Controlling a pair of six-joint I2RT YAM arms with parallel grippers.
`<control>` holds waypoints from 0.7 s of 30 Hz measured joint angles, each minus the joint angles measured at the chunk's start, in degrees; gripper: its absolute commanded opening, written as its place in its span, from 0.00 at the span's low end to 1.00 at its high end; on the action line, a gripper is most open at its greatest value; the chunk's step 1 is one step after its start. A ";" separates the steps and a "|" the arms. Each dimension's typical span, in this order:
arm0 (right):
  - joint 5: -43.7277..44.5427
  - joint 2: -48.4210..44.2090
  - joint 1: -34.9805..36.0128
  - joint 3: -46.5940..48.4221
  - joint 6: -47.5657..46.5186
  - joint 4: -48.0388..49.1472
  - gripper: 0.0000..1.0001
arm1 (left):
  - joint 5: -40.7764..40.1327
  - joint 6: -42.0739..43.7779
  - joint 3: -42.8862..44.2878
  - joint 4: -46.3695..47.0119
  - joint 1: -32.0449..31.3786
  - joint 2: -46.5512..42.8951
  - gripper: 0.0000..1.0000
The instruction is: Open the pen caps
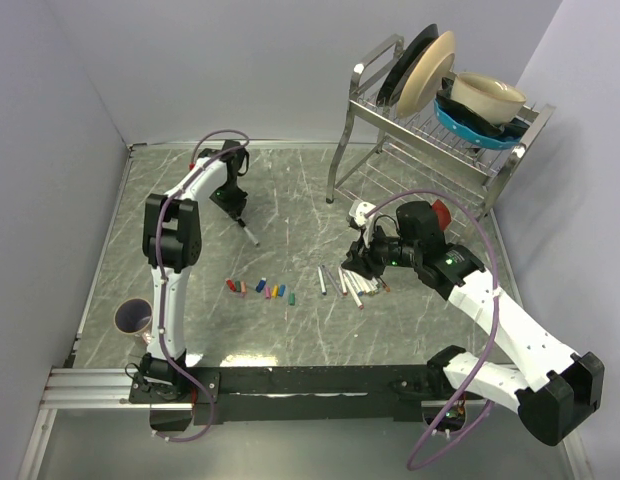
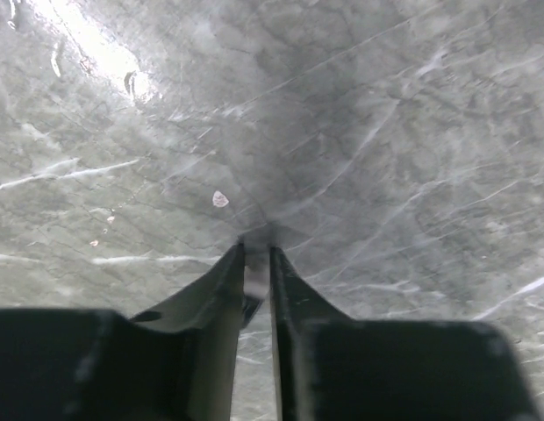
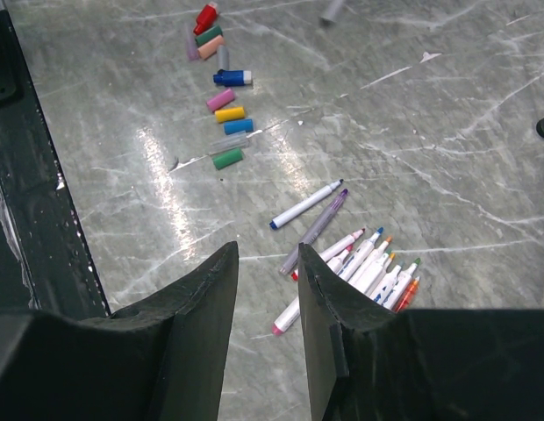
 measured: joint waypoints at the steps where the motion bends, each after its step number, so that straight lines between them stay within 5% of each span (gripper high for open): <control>1: 0.00 0.02 0.00 0.00 0.00 0.00 0.41 | 0.02 0.31 -0.04 -0.09 0.00 0.00 0.05; 5: -0.15 0.26 0.00 0.00 -0.02 0.00 0.41 | 0.15 2.01 -2.16 1.11 0.11 -0.96 0.01; 11: -0.98 0.66 0.02 -0.17 -0.26 0.00 0.40 | 2.08 4.42 -16.65 9.86 0.09 -9.84 0.04; 21: -1.51 3.19 0.57 -0.24 -0.90 0.00 0.40 | 7.48 17.88 -32.68 23.10 -0.28 -23.39 0.66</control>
